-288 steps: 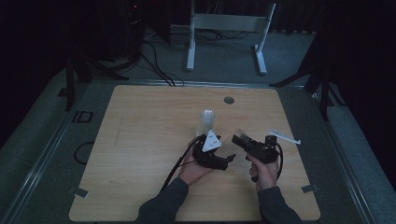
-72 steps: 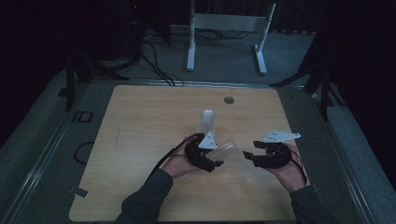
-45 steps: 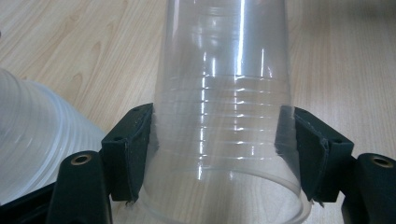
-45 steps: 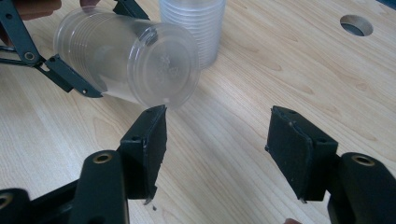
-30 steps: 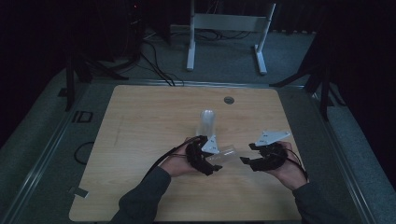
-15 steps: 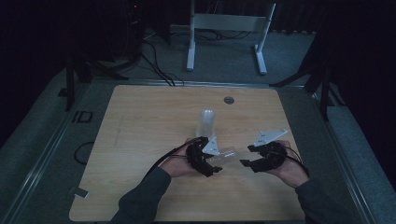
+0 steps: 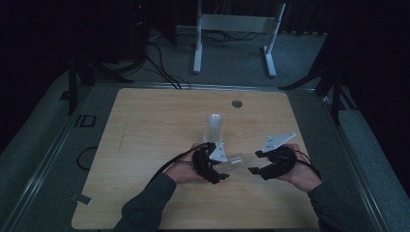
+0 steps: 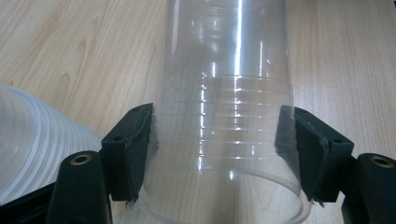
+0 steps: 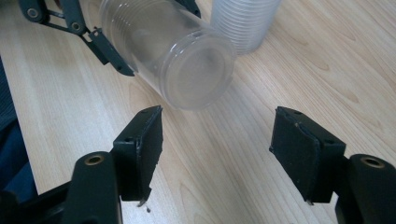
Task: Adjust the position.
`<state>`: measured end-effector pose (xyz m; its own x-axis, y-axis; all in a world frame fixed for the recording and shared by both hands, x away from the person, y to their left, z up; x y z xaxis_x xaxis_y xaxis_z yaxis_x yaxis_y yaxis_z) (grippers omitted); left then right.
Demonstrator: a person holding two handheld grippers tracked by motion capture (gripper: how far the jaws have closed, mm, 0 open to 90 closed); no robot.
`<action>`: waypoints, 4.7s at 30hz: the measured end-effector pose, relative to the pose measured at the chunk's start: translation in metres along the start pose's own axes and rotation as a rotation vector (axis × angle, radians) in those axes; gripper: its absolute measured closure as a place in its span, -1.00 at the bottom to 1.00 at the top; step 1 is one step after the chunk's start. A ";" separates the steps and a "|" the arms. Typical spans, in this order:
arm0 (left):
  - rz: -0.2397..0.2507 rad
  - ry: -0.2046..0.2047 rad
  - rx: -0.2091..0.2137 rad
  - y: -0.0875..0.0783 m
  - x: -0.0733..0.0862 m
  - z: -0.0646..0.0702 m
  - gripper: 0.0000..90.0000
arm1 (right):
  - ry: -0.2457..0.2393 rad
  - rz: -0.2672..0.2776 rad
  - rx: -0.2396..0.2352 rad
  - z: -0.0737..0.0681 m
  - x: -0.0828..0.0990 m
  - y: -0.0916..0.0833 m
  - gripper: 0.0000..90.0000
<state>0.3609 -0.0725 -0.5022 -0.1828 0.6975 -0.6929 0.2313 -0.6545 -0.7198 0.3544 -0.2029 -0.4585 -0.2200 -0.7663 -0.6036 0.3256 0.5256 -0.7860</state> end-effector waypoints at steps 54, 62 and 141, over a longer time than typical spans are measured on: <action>-0.039 0.066 0.014 0.002 0.003 0.011 -0.35 | -0.227 -0.203 -0.133 -0.017 -0.012 0.016 -0.40; -0.035 0.076 0.024 0.002 0.003 0.013 -0.35 | -0.239 -0.224 -0.151 -0.017 -0.012 0.022 -0.40; 0.094 0.017 -0.041 -0.008 -0.023 0.010 -0.68 | -0.188 -0.227 -0.164 -0.019 0.008 0.038 -0.07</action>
<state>0.3533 -0.0861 -0.4811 -0.1420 0.6389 -0.7561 0.2853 -0.7050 -0.6493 0.3476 -0.1816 -0.4957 -0.0910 -0.9173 -0.3877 0.1325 0.3747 -0.9176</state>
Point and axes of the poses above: each handheld gripper's, and its own axes: y roughly forward along the jaws, x roughly out of its underside, z roughly to its right, the point moved 10 cm from there along y, roughly forward along the jaws, and after that the axes turned 8 degrees about -y, right-handed, at the moved point
